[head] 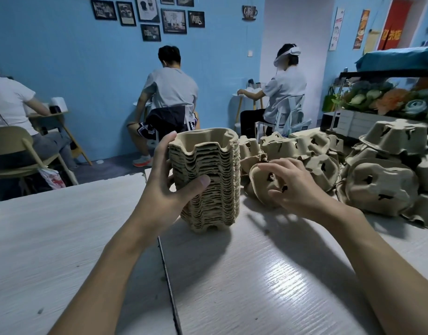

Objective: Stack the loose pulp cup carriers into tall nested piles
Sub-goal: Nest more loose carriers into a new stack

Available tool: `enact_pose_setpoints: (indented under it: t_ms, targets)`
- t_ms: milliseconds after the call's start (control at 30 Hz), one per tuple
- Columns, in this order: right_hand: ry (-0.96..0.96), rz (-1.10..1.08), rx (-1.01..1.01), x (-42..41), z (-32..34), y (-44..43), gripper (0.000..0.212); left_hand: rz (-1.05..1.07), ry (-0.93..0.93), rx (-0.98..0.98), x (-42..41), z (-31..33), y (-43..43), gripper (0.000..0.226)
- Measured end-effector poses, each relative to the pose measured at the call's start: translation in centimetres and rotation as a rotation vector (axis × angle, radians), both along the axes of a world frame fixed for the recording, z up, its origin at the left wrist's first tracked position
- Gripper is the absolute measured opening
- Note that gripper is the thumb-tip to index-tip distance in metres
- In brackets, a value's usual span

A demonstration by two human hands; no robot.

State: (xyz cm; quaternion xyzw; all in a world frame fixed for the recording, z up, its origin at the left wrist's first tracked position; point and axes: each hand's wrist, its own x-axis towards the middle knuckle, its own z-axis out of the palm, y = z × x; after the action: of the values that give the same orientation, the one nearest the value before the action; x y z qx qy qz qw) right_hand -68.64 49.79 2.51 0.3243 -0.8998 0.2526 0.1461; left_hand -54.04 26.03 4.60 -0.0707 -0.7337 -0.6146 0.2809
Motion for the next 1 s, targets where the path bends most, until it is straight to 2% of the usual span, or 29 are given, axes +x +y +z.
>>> enact_pose_setpoints:
  t_ms: [167, 333, 433, 567, 667, 800, 1000]
  targets:
    - [-0.023, 0.061, 0.051, -0.2, 0.0, 0.6, 0.066, 0.009, -0.011, -0.010, 0.1, 0.0, -0.2, 0.088]
    - [0.079, 0.002, 0.050, 0.2, 0.7, 1.0, 0.058, 0.015, -0.008, -0.016, 0.1, -0.1, -0.2, 0.087]
    - [0.068, 0.011, 0.052, 0.8, 0.9, 1.0, 0.056, 0.011, -0.010, -0.017, 0.1, -0.1, -0.2, 0.086]
    - [0.053, 0.040, -0.076, 1.6, 1.7, 2.1, 0.051, 0.008, -0.009, -0.017, 0.1, 0.0, -0.2, 0.087]
    - [0.084, -0.017, -0.229, 2.1, 2.0, 1.8, 0.057, 0.013, -0.006, -0.019, 0.1, 0.0, -0.2, 0.087]
    - [-0.042, 0.077, -0.387, 2.0, 1.5, 1.0, 0.061, 0.011, -0.002, -0.018, 0.1, 0.0, -0.1, 0.087]
    - [-0.188, 0.149, -0.301, 2.6, 1.4, 0.8, 0.073, 0.023, 0.006, -0.022, 0.2, 0.1, 0.2, 0.085]
